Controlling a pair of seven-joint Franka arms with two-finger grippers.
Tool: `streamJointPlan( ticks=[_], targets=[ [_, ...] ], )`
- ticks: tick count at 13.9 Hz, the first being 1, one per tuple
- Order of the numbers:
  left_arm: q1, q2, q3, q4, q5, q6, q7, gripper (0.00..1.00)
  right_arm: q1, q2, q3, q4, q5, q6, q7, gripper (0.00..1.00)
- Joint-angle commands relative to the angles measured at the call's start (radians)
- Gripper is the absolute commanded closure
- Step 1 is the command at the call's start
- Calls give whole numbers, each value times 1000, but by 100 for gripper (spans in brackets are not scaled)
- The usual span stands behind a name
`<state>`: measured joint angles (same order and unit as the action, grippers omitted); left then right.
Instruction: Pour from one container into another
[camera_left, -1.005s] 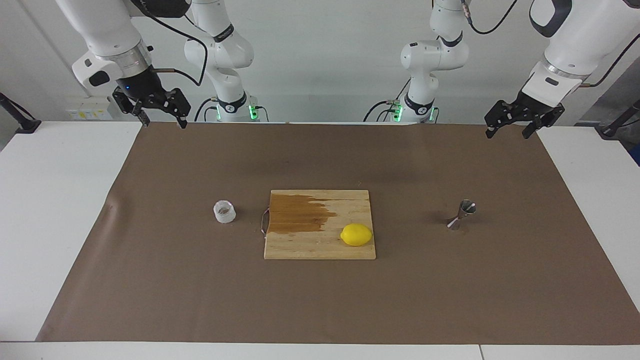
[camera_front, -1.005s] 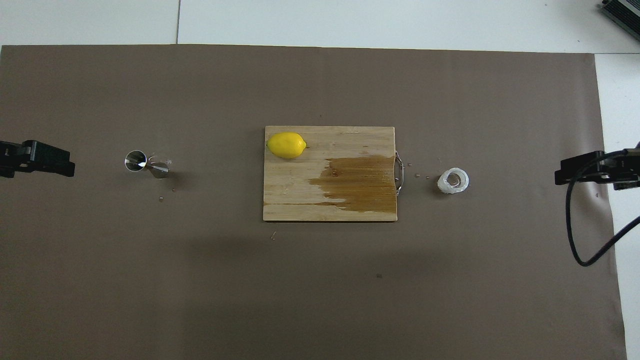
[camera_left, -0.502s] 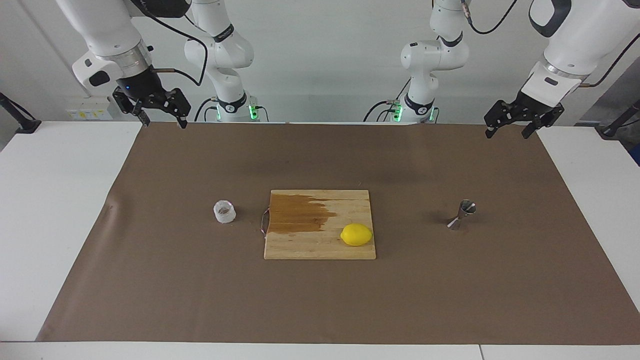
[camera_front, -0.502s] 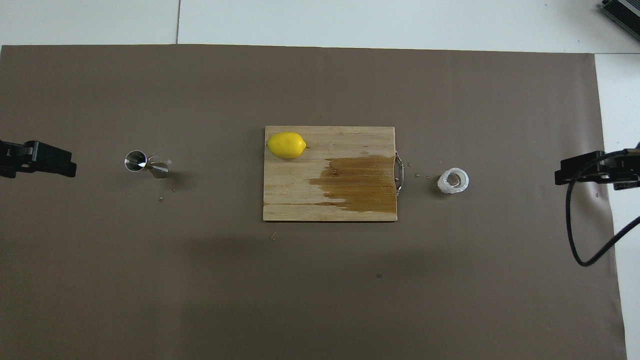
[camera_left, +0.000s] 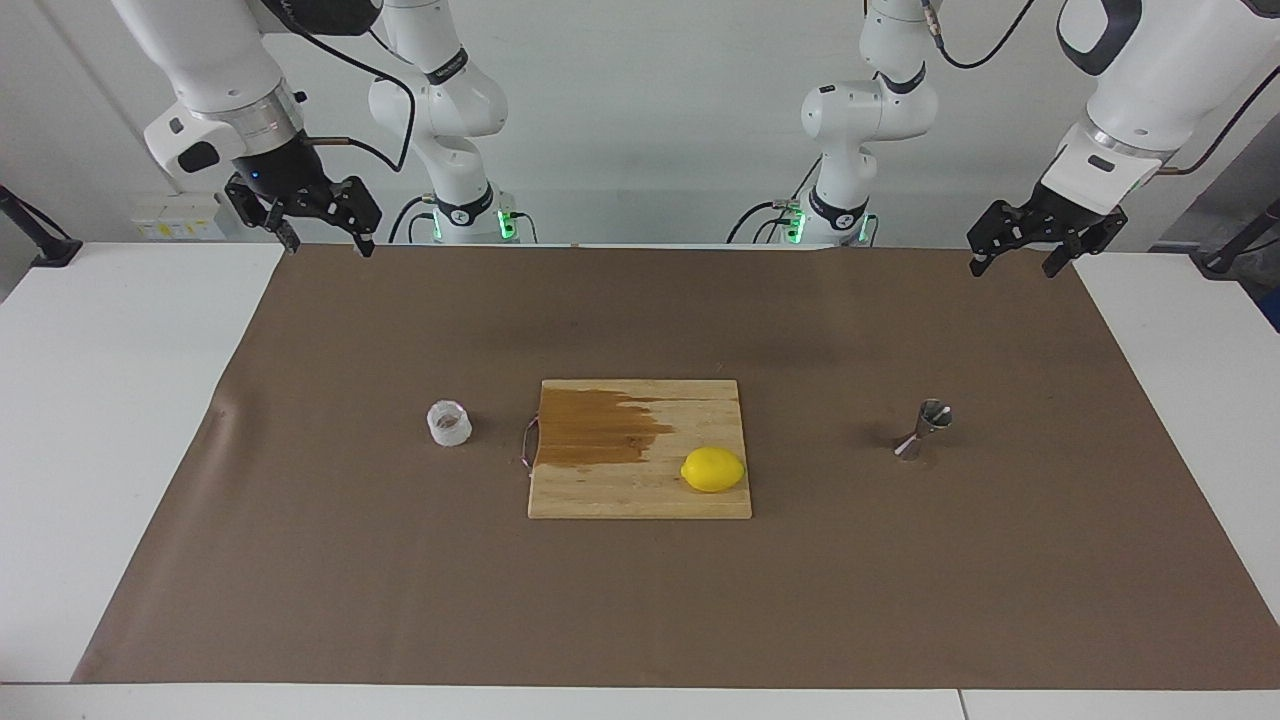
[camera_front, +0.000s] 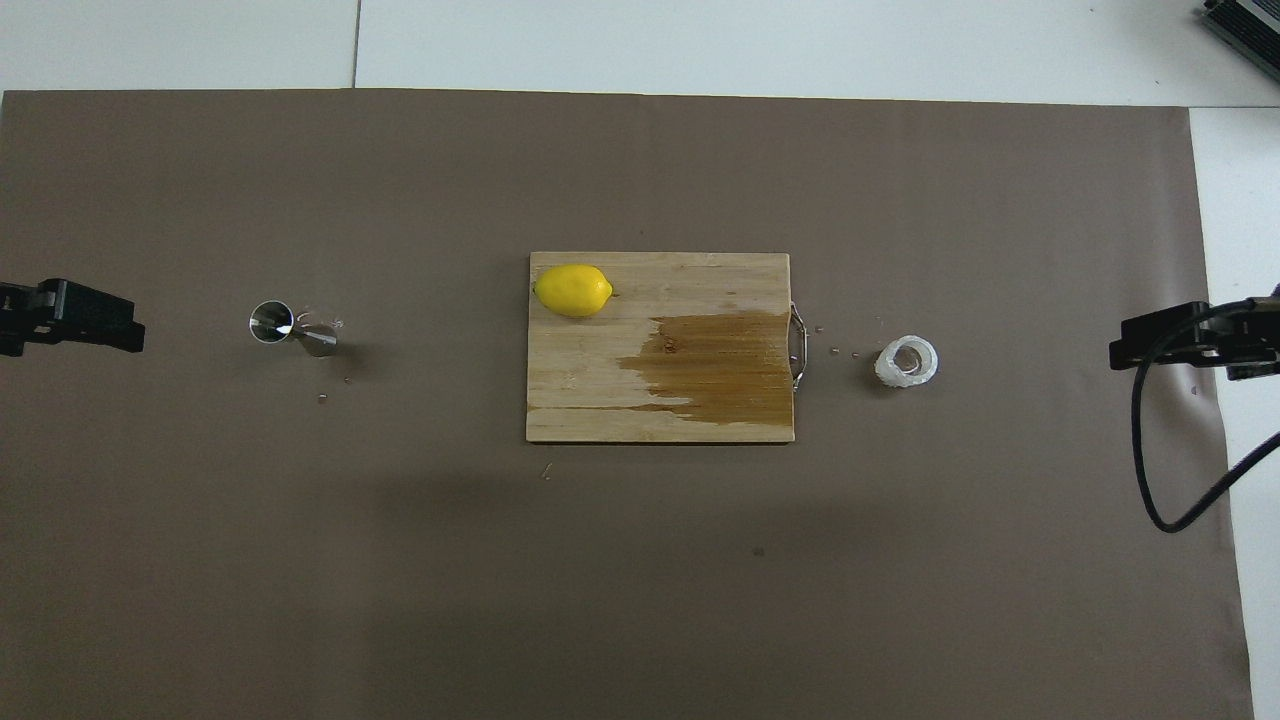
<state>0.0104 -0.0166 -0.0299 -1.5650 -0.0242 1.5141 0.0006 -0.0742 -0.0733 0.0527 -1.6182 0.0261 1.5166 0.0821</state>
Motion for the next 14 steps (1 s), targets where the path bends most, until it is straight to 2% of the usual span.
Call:
streamJointPlan(
  ticks=[1,9,14],
  targets=[
    [52,-25,16,-29,-2,11,1,0,-16,-8,7,0,15,-4,2,0],
    [-89,-33,4,-44,-2,15,-1,0,-15,-8,7,0,15,-4,2,0],
    [-73,-33,8,-53,-35,73,-5,0,-16,-8,7,0,15,-4,2,0]
  ],
)
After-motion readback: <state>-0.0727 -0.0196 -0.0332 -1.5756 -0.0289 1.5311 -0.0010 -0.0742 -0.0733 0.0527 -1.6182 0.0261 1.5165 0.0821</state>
